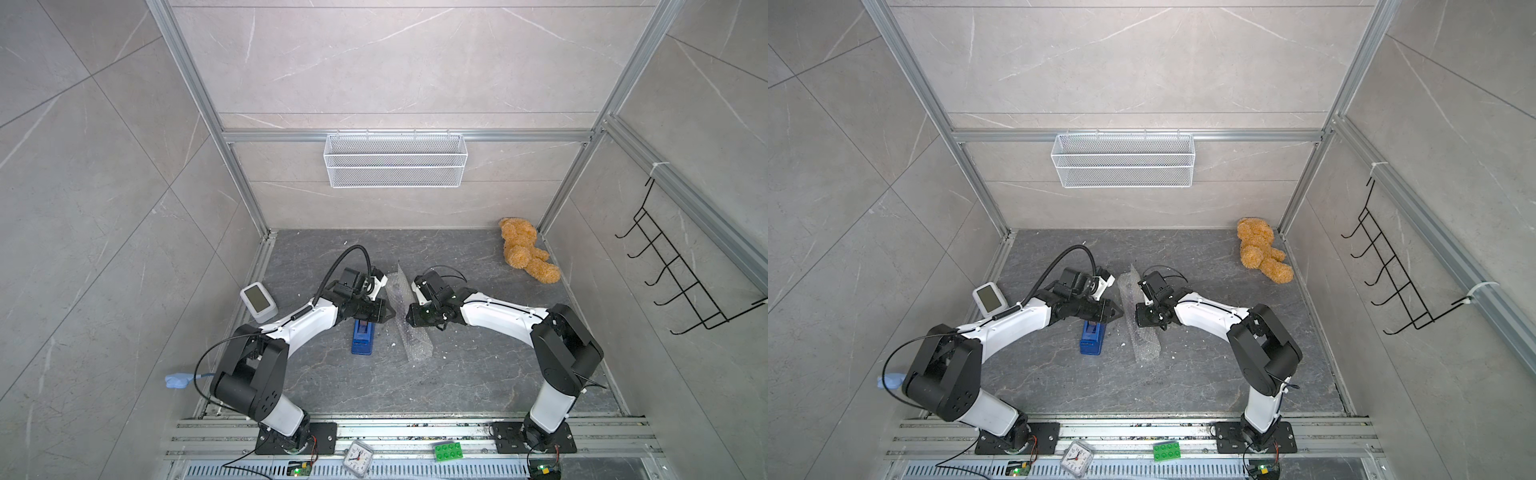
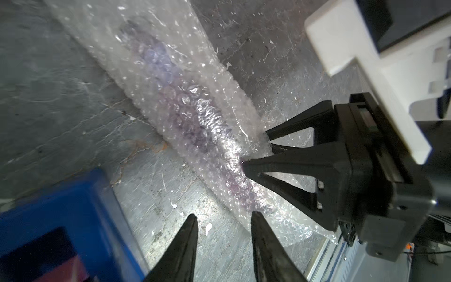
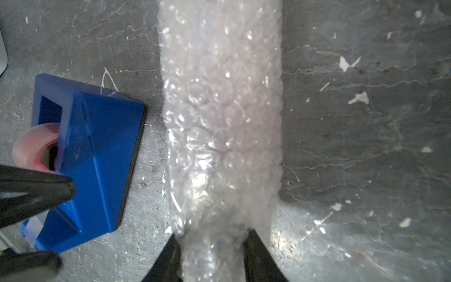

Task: Wrap wine bottles in bubble wrap
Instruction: Stick the tape on the bubble wrap.

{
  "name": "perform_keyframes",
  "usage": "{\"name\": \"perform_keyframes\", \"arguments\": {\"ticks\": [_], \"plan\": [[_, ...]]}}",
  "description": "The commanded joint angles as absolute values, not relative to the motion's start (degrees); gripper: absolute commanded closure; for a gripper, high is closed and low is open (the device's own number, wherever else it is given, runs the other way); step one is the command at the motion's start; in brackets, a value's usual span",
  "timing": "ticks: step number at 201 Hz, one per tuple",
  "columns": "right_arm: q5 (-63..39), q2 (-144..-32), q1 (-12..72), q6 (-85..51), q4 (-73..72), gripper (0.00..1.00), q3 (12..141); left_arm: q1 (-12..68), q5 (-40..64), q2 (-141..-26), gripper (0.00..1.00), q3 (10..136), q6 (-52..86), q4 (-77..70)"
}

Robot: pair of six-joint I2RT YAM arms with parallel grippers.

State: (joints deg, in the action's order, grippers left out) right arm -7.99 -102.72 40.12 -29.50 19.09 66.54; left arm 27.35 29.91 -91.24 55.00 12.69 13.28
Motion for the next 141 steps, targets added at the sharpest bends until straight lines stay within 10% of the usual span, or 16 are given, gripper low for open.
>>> {"name": "perform_keyframes", "arguments": {"ticks": [1,141], "plan": [[-6.3,-107.0,40.6,-27.8,21.8,0.62,64.8,27.4,34.0,-93.7,0.59,56.2,8.4,11.4],[-7.0,-108.5,40.7,-25.3,22.3,0.65,66.4,27.3,32.2,-105.1,0.43,63.2,5.1,9.5]]}}
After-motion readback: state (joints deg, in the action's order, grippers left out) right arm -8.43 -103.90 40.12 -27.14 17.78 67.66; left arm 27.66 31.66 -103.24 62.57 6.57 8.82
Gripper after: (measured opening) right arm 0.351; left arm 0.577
